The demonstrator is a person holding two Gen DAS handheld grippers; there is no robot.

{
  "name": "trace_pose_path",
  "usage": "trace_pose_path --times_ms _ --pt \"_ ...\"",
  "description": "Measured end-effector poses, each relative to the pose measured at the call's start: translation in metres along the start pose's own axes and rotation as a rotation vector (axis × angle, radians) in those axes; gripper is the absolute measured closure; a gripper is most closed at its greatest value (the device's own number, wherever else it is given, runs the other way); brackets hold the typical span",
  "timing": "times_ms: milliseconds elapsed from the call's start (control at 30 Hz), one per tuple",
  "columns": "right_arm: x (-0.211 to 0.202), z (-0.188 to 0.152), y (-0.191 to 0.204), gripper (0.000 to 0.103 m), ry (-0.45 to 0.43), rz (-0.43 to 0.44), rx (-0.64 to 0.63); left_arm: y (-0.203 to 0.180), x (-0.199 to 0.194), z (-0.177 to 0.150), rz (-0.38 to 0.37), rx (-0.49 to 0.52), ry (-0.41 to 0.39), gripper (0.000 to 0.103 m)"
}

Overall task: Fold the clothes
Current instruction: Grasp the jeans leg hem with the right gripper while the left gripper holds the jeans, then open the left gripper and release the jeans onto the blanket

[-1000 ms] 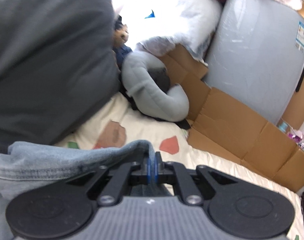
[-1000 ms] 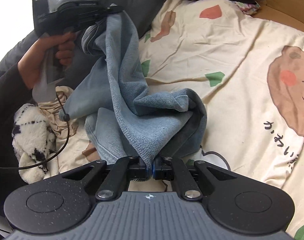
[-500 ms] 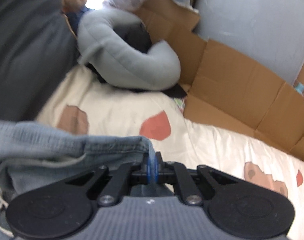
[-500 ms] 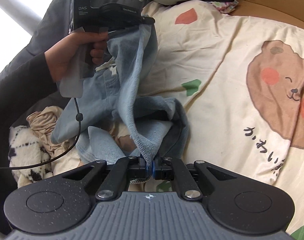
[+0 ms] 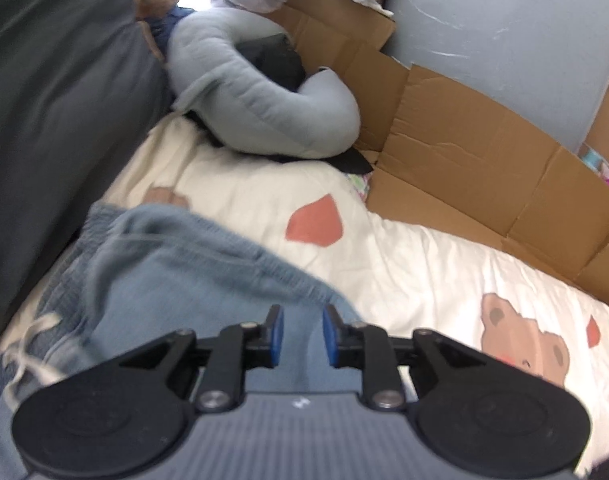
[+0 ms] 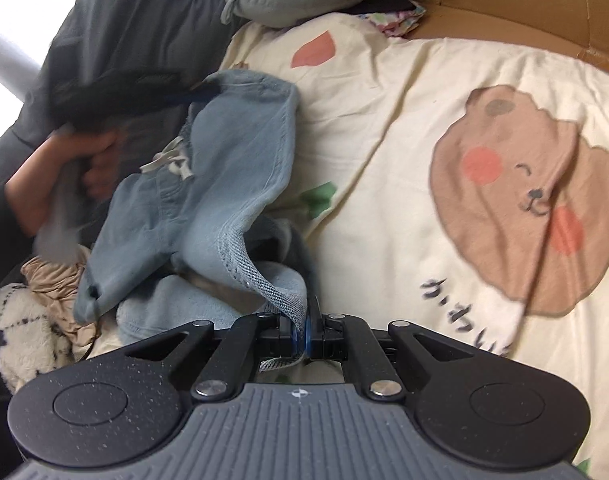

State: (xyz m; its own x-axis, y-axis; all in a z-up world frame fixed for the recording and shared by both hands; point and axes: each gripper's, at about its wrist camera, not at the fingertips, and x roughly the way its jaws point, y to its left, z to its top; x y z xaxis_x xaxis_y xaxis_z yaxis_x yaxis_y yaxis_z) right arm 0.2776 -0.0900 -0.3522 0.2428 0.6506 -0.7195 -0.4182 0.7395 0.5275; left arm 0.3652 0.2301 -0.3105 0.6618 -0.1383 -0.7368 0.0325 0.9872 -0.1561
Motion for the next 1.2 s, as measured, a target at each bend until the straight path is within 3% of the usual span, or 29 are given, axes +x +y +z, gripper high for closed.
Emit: trace_pose_path --times_ms 267,500,567,600,667,800,867,933,1200 --pt "-0.007 0.026 -0.023 0.101 -0.020 -0.066 0.006 0.045 -0.065 -0.055 0.061 -0.068 0.038 0.080" --pt "-0.007 0.044 -0.042 0.101 -0.062 -0.131 0.063 0.057 -0.113 -0.113 0.090 -0.129 0.076 0.073" --pt "-0.005 0.048 -0.043 0.097 -0.054 -0.141 0.092 0.055 -0.118 -0.127 0.088 -0.147 0.080 0.069" --pt "-0.006 0.050 -0.043 0.090 -0.048 -0.144 0.102 0.054 -0.119 -0.134 0.087 -0.155 0.082 0.068" --pt "-0.009 0.049 -0.038 0.089 -0.049 -0.130 0.101 0.051 -0.122 -0.148 0.086 -0.171 0.085 0.062" --pt "-0.020 0.044 -0.033 0.074 -0.054 -0.143 0.092 0.047 -0.125 -0.172 0.088 -0.202 0.094 0.059" --pt "-0.025 0.041 -0.033 0.073 -0.056 -0.148 0.109 0.047 -0.123 -0.180 0.088 -0.229 0.090 0.052" --pt "-0.031 0.037 -0.033 0.061 -0.059 -0.147 0.132 0.047 -0.122 -0.188 0.086 -0.255 0.083 0.046" --pt "-0.039 0.013 -0.024 0.059 -0.023 -0.092 0.183 0.045 -0.107 -0.216 0.075 -0.336 0.116 0.047"
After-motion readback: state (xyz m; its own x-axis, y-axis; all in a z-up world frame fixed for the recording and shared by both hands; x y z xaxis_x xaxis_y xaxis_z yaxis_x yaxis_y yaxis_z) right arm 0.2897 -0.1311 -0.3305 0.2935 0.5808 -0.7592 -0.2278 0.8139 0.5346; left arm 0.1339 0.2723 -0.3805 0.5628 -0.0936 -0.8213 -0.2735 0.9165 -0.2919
